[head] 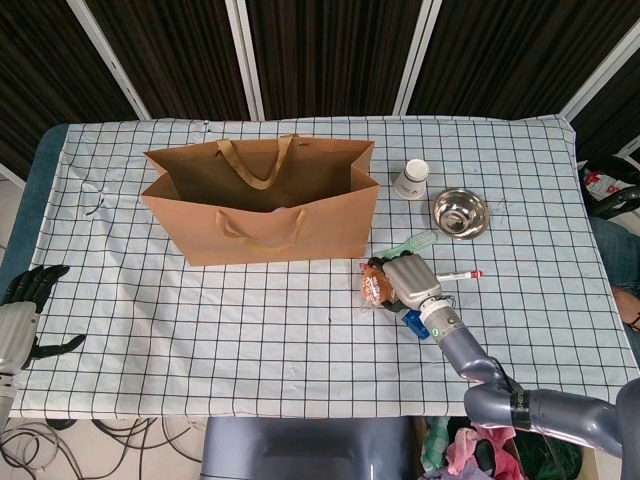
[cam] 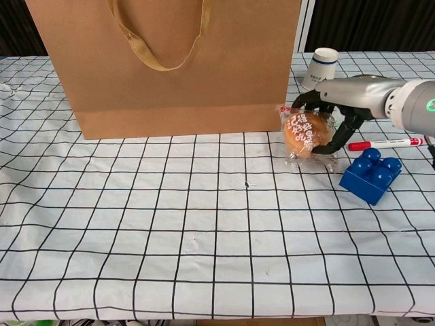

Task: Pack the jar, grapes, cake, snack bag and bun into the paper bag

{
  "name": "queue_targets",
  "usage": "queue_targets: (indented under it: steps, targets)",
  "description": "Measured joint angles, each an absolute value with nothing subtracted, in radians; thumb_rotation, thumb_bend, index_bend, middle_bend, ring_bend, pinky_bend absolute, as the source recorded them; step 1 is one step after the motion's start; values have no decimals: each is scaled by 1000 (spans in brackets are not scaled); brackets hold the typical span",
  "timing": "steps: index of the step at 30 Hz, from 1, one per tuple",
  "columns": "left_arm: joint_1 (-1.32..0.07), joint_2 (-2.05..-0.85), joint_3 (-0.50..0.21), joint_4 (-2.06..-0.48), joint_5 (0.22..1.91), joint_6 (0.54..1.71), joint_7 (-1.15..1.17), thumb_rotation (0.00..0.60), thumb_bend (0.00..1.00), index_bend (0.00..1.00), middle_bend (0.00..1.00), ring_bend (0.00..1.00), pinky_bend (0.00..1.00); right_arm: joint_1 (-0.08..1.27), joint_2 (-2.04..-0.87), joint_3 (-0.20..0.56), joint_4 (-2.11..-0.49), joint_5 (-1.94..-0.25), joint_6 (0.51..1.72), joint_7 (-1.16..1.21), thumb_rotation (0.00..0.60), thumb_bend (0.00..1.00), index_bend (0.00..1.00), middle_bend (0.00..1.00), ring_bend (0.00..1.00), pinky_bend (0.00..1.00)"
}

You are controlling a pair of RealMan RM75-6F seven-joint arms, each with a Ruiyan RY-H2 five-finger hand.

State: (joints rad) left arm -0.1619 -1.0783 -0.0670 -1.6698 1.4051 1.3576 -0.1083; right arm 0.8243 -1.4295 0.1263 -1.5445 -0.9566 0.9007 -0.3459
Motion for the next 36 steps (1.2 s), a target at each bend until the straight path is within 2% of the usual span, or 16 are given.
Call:
queue_targets:
  steps: [5,10,15,19,26,32,36]
  targets:
    - [-161,-1076,-68,-1669,1403,1359,-112,600,130,113,87,0,16,784,-1358,152,-1645,-991,950,-276,600,394,278,355,414,257]
    - [-159,-1074,-68,-1671,1407,1363,-119,600,130,113,87,0,16,730,-1232,196,-1763,-1030,1043,-219,600,392,279,350,405,257]
    - [-158,-1073,-65,-1673,1413,1364,-119,600,130,113,87,0,16,650,-1081,270,-1905,-1077,1176,-122,600,390,288,352,405,257]
    - [-159,-1073,-64,-1674,1413,1362,-118,600,130,114,87,0,16,616,-1003,331,-1958,-1097,1233,-80,600,388,296,352,405,257]
    - [-162,-1076,-63,-1677,1417,1359,-113,600,130,113,87,0,16,692,-970,436,-1951,-1046,1181,-87,600,386,310,345,405,257]
    - [-164,-1076,-66,-1671,1410,1355,-118,600,130,113,87,0,16,836,-981,496,-1907,-904,1076,-166,600,386,310,344,405,257]
    - [-166,-1075,-67,-1670,1405,1349,-122,600,130,114,87,0,16,963,-1027,534,-1848,-798,1029,-230,600,387,314,344,405,257]
